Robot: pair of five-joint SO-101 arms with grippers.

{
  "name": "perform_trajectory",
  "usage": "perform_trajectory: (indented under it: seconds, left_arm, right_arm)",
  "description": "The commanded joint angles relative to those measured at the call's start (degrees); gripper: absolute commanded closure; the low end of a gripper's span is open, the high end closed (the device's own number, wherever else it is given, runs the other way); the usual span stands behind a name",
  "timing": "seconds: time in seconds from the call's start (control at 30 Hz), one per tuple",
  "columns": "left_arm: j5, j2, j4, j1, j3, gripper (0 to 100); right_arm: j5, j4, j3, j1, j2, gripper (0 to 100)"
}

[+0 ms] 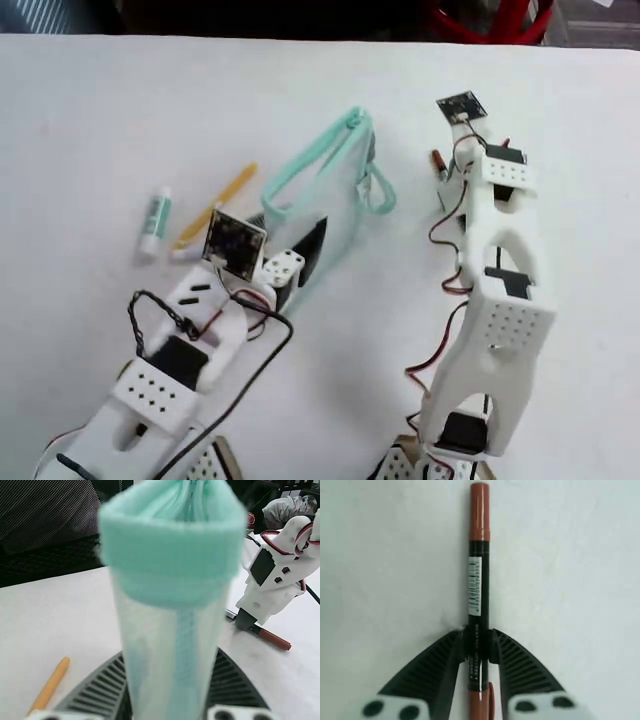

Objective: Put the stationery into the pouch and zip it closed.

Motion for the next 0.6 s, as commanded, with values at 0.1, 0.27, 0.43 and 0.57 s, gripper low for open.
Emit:
perform_trajectory:
  seconds: [0.1,0.27,0.43,0.57]
  left_arm:
    - [-0.1,-0.7,-1.0,-0.1,-0.4,83]
    - [-0.1,-0.7,-1.0,0.0,-0.4,83]
    - [-0.1,-0.7,-1.0,0.0,-0.4,83]
    - [-0.1,-0.7,-1.0,-0.1,-0.4,83]
  right_arm:
    - [-0.2,5.1,-1.5,2.2,-9.1,98.0]
    - [-4.7,11.6,-1.3,4.1,-25.0,98.0]
    - [-5.0,15.3,2.6,2.9,-40.7,98.0]
    - [-5.0,9.9,15.2,1.4,-54.6,98.0]
